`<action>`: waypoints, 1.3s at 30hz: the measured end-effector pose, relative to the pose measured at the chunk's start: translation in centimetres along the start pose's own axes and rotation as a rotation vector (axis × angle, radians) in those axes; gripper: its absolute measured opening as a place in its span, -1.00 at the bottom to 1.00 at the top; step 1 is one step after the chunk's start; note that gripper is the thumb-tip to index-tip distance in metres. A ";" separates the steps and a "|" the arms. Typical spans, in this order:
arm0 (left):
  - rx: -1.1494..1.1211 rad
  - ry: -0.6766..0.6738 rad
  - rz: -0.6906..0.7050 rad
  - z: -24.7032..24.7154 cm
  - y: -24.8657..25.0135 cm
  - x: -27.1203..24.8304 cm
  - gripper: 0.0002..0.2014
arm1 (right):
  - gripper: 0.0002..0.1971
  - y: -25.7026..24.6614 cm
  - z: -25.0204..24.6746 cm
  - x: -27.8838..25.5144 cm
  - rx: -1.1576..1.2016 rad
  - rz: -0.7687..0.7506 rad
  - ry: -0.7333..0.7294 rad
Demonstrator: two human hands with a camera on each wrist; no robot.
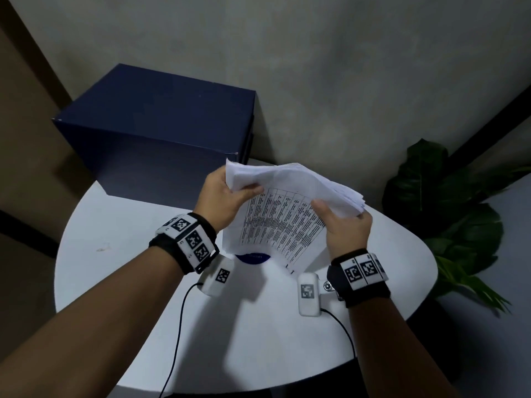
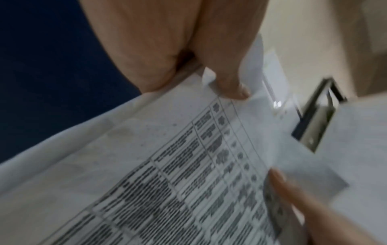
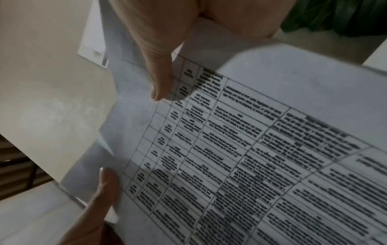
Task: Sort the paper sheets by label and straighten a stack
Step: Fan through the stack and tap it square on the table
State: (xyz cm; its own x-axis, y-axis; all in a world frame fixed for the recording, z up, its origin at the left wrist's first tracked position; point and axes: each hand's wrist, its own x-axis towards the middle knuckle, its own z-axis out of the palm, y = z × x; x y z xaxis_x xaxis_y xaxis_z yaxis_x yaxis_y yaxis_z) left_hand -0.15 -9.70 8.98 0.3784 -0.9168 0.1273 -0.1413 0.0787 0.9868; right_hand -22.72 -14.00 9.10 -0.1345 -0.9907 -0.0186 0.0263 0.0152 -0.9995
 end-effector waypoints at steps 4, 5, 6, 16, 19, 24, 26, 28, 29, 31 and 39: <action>-0.178 0.012 -0.053 -1.1 -1.0 -0.2 -0.38 | -0.52 0.5 -1.1 -0.3 -0.014 -0.011 -0.044; -0.176 -0.029 -0.109 -1.1 -1.6 -0.4 -0.28 | -0.53 1.2 -1.0 -0.4 -0.042 0.026 -0.071; -0.150 -0.071 -0.151 -0.8 -2.1 -0.7 -0.28 | -0.58 1.7 -0.7 -0.6 -0.060 0.050 -0.087; 0.416 0.172 0.328 -2.1 3.3 -0.6 -0.02 | -0.78 -1.9 0.2 0.5 -0.368 -0.303 -0.159; 0.938 -0.027 0.505 -1.1 6.5 -0.3 -0.54 | -0.86 -3.6 1.6 0.0 -0.624 -0.597 -0.304; 0.695 -0.070 0.418 -2.3 5.5 -0.2 -0.77 | -0.50 -2.7 1.5 -0.8 -0.589 -0.615 0.022; 0.499 -0.019 0.280 -4.1 4.7 -0.1 -0.92 | -0.10 -0.3 0.2 -0.8 -0.664 -0.448 0.249; 0.271 -0.011 0.127 -5.8 3.7 -0.1 -0.80 | 0.20 1.9 -1.2 -0.5 -0.559 -0.241 0.335; 0.191 -0.002 0.070 -6.6 2.8 0.0 -0.77 | 0.25 2.5 -1.7 -0.1 -0.427 -0.131 0.313; 0.129 0.020 0.009 -7.5 1.5 0.0 -0.76 | 0.17 2.8 -2.6 0.9 -0.052 0.030 0.164; 0.197 0.282 0.119 -2.4 -4.3 -5.6 -0.76 | -0.71 4.6 -4.0 -0.4 -0.022 0.002 0.069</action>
State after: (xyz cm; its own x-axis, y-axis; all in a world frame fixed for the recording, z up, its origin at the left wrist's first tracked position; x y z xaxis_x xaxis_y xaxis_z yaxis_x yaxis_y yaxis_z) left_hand 0.50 -3.93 4.29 0.5826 -0.7594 0.2896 -0.3629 0.0759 0.9288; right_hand -26.49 -13.05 4.45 -0.2024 -0.9791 -0.0210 0.0049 0.0204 -0.9998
